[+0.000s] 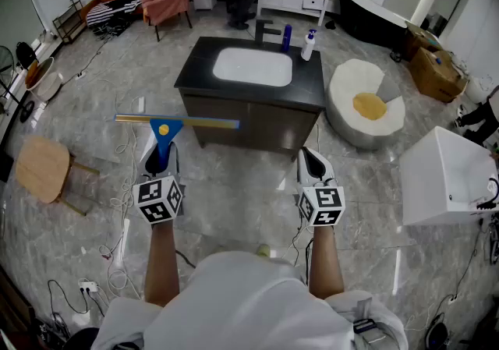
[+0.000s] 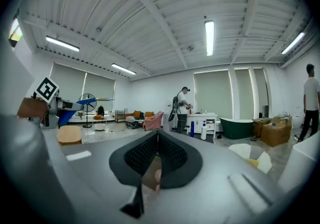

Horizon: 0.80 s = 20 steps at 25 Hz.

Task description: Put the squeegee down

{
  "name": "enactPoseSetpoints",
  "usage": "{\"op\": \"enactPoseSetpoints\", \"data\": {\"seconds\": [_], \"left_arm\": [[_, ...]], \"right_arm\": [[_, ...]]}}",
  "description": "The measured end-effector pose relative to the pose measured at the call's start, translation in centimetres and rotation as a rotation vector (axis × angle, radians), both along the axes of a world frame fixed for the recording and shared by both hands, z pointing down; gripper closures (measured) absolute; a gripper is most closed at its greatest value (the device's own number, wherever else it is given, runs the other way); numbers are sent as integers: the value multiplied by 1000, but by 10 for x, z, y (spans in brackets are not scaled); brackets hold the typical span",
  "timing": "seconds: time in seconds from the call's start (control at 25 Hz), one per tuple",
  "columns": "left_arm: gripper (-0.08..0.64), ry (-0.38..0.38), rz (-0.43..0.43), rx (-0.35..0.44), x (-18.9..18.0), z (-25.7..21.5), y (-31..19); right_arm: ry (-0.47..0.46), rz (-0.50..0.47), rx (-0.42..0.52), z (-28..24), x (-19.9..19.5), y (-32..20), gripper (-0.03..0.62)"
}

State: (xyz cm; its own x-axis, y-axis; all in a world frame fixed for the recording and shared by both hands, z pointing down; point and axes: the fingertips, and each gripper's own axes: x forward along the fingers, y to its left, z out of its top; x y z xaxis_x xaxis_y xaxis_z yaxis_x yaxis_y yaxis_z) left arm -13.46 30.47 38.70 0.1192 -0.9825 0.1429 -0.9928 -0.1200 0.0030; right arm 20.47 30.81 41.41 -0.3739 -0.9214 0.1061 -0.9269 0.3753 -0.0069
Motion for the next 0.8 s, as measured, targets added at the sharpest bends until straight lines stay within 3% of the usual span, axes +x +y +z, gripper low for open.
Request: {"op": "enactPoseSetpoints", "data": {"seconds": [0.28,0.8], "left_arm": [[433,4,0,2,-2,-1,3],[433,11,-22,-9,-21,1,9]], "right_arm": [[40,-3,15,-4,-5,2,588],[-2,22,40,-15,-7,1,588]]}}
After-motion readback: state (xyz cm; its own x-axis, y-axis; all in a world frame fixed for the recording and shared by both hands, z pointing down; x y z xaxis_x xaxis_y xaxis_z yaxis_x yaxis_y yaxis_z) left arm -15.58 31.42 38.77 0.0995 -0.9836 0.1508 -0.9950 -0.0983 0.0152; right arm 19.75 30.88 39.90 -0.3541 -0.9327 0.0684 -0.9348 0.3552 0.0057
